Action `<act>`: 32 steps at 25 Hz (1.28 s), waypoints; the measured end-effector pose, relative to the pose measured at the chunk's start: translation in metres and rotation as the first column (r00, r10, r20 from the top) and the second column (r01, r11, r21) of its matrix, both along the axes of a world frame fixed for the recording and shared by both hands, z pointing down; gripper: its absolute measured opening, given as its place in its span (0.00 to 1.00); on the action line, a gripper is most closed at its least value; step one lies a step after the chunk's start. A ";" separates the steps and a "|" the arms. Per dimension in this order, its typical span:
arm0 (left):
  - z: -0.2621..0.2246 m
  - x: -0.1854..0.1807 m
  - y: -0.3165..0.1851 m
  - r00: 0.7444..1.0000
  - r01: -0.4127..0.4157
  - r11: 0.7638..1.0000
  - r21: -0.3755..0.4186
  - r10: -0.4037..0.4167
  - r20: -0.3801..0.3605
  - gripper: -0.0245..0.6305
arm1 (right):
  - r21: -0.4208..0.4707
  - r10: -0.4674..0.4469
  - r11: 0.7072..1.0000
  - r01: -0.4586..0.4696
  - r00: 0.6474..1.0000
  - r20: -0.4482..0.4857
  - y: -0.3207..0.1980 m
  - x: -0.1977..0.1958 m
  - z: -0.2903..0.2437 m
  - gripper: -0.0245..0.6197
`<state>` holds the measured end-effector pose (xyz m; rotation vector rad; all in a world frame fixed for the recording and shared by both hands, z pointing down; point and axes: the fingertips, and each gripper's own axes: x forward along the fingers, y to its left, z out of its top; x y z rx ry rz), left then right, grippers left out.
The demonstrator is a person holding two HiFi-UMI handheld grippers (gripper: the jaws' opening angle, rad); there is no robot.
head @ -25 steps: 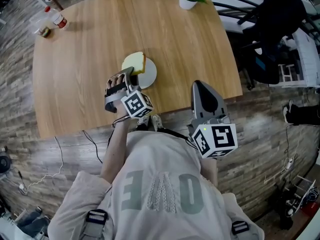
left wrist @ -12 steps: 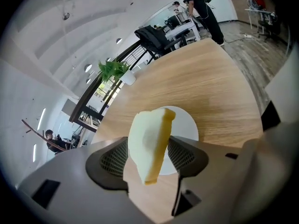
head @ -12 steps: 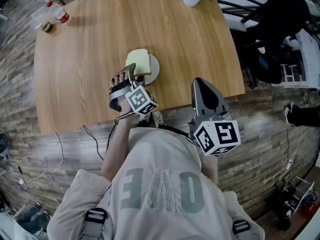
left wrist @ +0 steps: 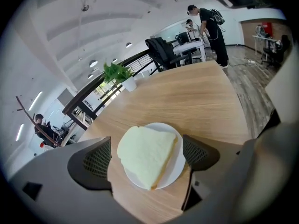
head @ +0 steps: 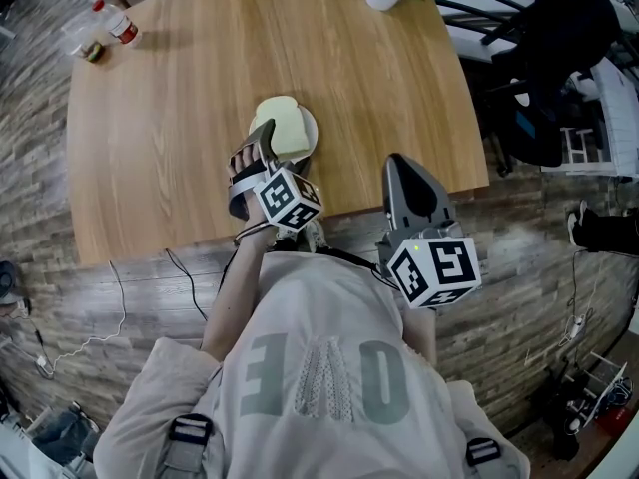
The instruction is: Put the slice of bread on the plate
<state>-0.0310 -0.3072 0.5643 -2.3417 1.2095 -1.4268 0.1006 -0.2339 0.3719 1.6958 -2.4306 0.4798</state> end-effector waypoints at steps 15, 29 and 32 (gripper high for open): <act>-0.081 -0.010 -0.013 0.808 0.143 0.985 -0.096 -0.172 -0.564 0.74 | 0.020 -0.073 0.997 0.073 0.997 0.002 -0.017 -0.018 -0.001 0.07; -0.291 -0.096 0.003 0.535 0.453 0.820 0.350 0.064 -0.842 0.05 | 0.263 -0.165 0.949 0.176 0.984 -0.062 -0.063 -0.062 -0.063 0.07; -0.312 -0.119 0.011 0.449 0.533 0.780 0.329 0.069 -0.891 0.05 | 0.338 -0.153 0.928 0.159 0.987 -0.043 -0.065 -0.071 -0.080 0.07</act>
